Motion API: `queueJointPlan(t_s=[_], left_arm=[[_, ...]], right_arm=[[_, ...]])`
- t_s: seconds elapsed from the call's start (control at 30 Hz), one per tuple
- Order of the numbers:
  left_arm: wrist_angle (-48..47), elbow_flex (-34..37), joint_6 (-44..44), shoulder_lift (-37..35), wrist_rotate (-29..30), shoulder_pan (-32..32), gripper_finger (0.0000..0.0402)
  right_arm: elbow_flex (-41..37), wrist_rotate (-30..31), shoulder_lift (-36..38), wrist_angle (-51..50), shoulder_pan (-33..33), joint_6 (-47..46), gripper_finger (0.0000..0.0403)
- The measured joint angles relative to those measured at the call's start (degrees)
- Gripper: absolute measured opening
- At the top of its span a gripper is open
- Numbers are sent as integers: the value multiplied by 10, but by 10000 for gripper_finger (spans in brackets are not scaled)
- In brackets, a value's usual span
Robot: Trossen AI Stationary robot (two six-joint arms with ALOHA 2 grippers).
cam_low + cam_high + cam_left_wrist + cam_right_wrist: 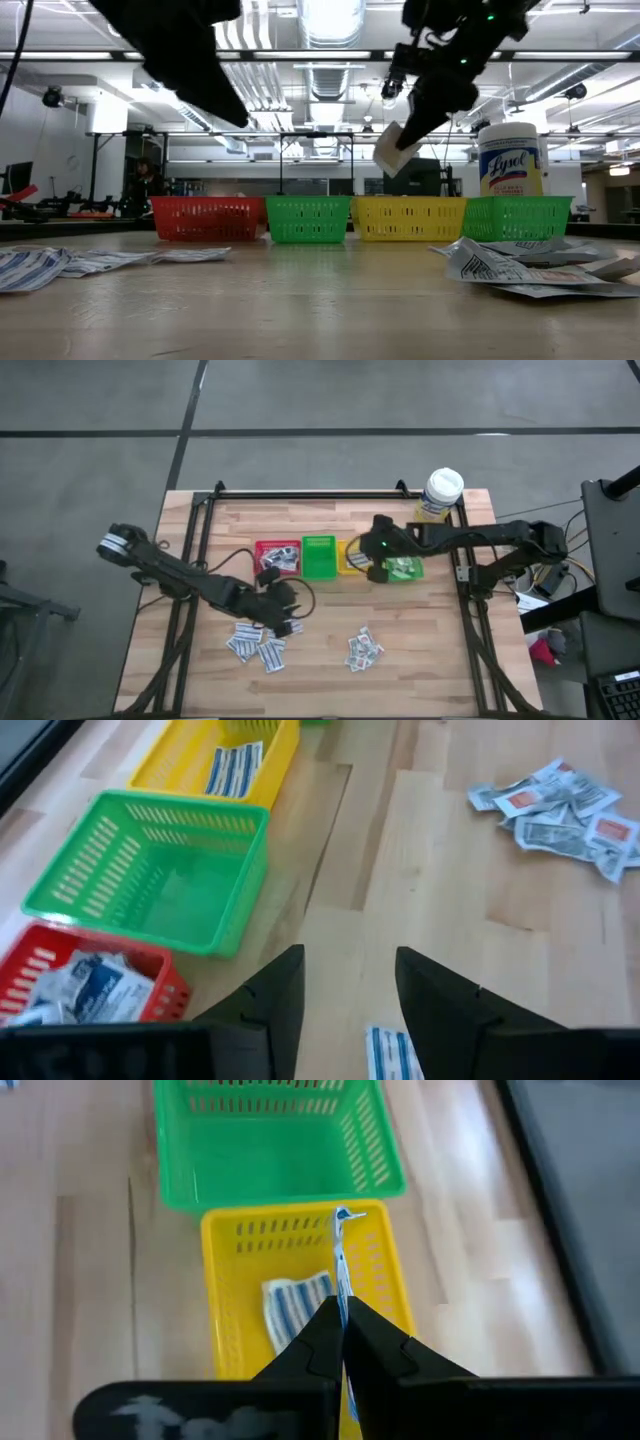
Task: Pick & Place First Aid Supplies
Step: Put the blue bandage into the yellow basket
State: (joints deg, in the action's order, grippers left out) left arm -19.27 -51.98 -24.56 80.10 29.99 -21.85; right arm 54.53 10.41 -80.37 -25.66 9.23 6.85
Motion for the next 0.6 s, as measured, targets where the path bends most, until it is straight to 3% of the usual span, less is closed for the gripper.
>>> queueJointPlan(t_s=[0.33, 0.6], left_arm=[[53, 84, -24, -56, 1, -17, 154], [59, 92, -23, -53, 1, -17, 154]], right_arm=[[94, -78, -124, -97, 52, -97, 8], [144, -79, -179, -129, 67, -193, 8]])
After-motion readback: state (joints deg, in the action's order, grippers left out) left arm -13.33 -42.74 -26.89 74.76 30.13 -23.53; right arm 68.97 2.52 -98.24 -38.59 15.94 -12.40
